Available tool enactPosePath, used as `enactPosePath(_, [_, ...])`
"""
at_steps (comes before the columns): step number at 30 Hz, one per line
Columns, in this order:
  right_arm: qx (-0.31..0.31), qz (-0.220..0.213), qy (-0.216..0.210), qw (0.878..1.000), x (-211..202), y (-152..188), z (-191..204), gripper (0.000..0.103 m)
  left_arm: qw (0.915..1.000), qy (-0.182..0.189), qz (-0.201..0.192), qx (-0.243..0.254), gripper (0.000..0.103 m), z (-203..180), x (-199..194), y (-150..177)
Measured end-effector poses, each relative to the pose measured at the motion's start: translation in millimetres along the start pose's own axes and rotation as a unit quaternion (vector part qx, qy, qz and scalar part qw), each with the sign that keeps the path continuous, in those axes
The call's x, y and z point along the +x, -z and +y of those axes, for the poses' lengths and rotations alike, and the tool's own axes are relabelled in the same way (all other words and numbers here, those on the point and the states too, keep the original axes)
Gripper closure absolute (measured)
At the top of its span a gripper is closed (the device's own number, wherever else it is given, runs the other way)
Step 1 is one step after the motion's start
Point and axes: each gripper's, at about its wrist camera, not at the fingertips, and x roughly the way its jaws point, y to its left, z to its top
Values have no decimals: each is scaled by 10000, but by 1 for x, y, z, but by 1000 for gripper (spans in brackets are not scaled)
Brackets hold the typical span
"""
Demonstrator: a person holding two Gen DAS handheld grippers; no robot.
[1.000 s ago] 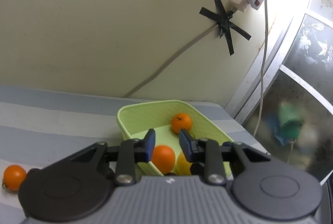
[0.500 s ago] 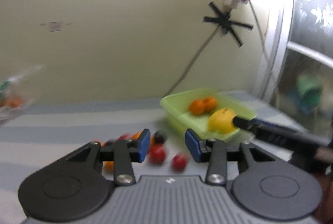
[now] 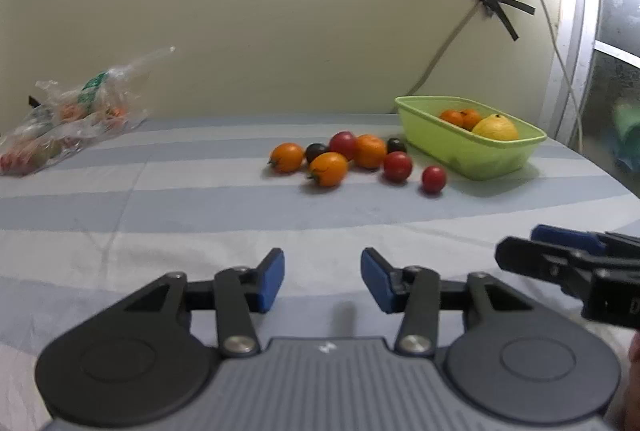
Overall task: Organize fruits
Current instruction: 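Grasp a red cherry tomato with the right tool while the left tool grasps a tangerine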
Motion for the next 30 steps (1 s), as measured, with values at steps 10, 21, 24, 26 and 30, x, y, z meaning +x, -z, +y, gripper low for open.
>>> enactPosePath(10, [-77, 137, 224, 9996, 7, 8, 5, 40, 9994, -283, -194, 48, 57, 22, -2, 11])
enactPosePath(21, [-437, 433, -17, 9981, 41, -13, 19, 62, 9952, 470, -447, -733, 57, 63, -4, 11])
enactPosePath(24, [-688, 357, -119, 9969, 63, -32, 34, 62, 9934, 582, -523, -843, 57, 67, -5, 13])
enactPosePath(26, [-799, 288, -62, 9964, 82, -46, 39, 62, 9925, 650, -552, -873, 57, 68, -6, 13])
enactPosePath(30, [-735, 328, -83, 9967, 124, -79, 29, 62, 9918, 743, -589, -851, 57, 67, -7, 13])
